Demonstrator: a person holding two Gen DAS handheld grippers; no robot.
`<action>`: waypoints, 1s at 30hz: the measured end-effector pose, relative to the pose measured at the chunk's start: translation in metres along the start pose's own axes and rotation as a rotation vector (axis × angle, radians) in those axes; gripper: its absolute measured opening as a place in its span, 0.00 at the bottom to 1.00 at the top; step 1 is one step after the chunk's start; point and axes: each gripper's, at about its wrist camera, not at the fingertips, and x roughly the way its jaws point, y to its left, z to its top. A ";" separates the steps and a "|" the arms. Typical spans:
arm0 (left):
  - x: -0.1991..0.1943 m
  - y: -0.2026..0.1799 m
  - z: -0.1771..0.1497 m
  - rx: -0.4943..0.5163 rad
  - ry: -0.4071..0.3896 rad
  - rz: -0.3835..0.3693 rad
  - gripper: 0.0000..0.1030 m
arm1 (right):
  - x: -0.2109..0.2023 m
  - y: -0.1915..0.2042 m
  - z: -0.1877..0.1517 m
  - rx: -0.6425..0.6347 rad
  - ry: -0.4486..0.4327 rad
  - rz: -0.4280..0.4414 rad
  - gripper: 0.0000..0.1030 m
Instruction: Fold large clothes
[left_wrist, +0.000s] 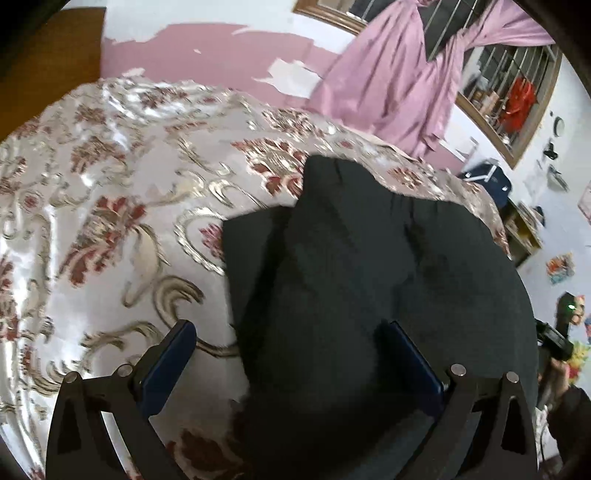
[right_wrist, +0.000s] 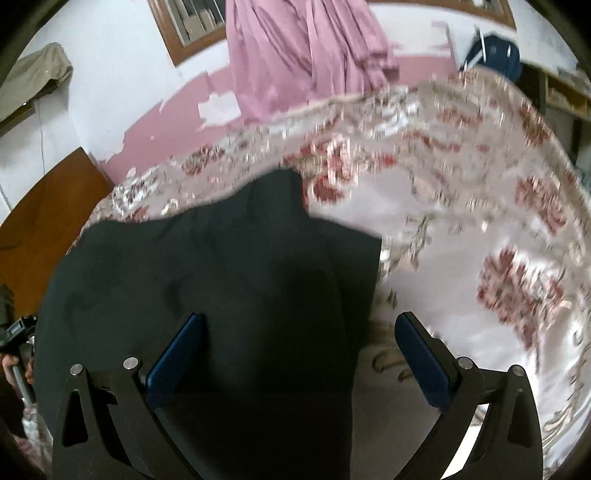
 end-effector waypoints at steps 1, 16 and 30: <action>0.004 0.001 -0.002 -0.006 0.016 -0.018 1.00 | 0.005 -0.003 -0.003 0.013 0.022 0.017 0.99; 0.020 0.014 -0.013 -0.068 0.116 -0.180 1.00 | 0.029 -0.020 -0.026 0.109 0.057 0.144 0.99; 0.024 -0.013 -0.013 -0.083 0.263 -0.205 1.00 | 0.030 0.002 -0.037 0.156 0.229 0.287 0.99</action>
